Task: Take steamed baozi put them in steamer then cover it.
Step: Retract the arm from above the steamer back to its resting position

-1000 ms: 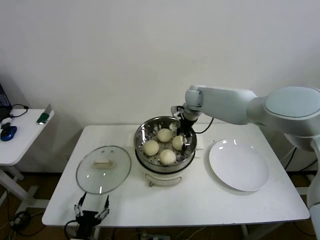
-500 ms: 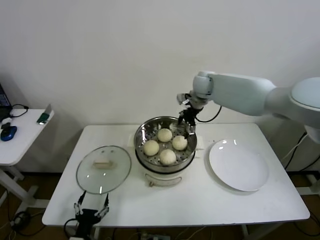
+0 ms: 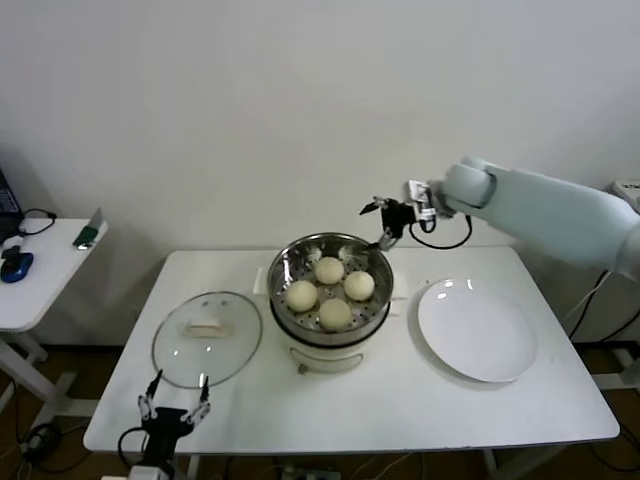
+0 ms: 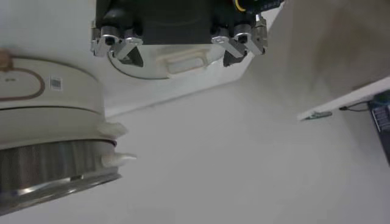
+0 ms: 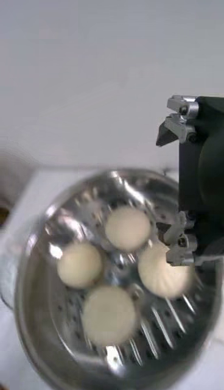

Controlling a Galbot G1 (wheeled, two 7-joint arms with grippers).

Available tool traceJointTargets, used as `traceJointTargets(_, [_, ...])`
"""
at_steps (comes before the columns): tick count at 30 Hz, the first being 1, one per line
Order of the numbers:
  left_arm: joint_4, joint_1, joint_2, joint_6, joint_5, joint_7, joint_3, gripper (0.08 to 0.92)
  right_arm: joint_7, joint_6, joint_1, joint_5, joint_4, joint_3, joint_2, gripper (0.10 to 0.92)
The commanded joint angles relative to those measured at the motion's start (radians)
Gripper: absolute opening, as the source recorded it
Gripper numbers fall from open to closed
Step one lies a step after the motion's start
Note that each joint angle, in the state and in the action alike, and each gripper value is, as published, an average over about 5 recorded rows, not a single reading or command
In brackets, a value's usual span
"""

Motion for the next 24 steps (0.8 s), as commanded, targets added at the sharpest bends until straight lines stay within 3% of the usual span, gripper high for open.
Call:
traceJointTargets(1, [-0.047, 0.017, -0.013, 0.007, 0.059, -0.001, -0.007, 0.823, 0.387, 0.129, -0.508, -0.069, 0.148, 0.613, -0.247, 0.823])
traceJointTargets(9, [-0.084, 0.028, -0.034, 0.011, 0.160, -0.004, -0.014, 0.823, 0.511, 0.142, -0.915, -0.109, 0.273, 1.056, -0.296, 0.823])
traceJointTargets(16, [-0.112, 0.003, -0.045, 0.039, 0.310, -0.020, -0.023, 0.823, 0.641, 0.101, -1.346, -0.161, 0.420, 1.489, -0.193, 0.823])
traceJointTargets(24, [-0.116, -0.043, -0.017, 0.069, 0.844, 0.000, -0.044, 0.823, 0.639, 0.037, -1.669, -0.220, 0.501, 1.810, -0.030, 0.823])
